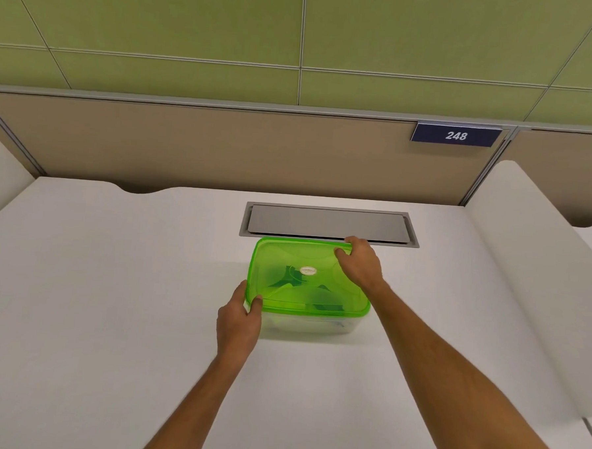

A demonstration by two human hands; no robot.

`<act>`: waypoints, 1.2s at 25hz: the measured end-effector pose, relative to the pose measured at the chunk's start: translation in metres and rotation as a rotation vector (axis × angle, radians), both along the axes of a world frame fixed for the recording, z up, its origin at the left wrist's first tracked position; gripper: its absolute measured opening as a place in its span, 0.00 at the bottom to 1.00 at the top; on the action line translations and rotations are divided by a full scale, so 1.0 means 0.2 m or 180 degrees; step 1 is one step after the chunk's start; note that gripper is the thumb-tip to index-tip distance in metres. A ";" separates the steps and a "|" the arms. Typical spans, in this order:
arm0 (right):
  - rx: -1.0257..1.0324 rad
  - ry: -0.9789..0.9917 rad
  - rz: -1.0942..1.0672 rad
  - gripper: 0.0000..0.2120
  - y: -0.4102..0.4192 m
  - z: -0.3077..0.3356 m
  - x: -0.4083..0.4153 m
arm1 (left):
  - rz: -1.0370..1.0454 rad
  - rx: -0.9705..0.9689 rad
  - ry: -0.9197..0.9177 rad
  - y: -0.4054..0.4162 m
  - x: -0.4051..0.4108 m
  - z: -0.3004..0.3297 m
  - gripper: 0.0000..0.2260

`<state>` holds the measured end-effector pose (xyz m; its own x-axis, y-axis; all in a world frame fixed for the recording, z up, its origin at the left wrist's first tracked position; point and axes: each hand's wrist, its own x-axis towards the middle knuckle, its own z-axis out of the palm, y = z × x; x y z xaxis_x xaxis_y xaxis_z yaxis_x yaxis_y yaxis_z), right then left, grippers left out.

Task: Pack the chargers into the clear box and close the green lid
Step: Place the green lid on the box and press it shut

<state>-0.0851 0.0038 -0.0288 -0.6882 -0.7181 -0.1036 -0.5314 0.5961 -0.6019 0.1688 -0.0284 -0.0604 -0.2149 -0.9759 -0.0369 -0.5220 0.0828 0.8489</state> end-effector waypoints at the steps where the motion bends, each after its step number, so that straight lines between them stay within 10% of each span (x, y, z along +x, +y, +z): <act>1: 0.0142 0.0045 -0.0155 0.28 0.01 -0.01 0.00 | 0.0010 0.0054 0.0075 0.01 0.00 0.00 0.14; 11: 0.0850 0.0059 -0.0745 0.41 0.12 -0.06 0.11 | 0.0552 0.0974 0.0905 0.00 0.00 -0.02 0.14; 30: -0.0469 -0.0865 -0.1099 0.35 0.20 -0.07 0.16 | 0.0610 0.0881 0.1007 0.01 0.03 -0.01 0.12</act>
<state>-0.0523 0.0433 -0.0419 -0.8516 -0.4723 -0.2273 -0.1280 0.6080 -0.7836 0.1755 -0.0264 -0.0624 -0.0742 -0.9619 -0.2632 -0.2174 -0.2420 0.9456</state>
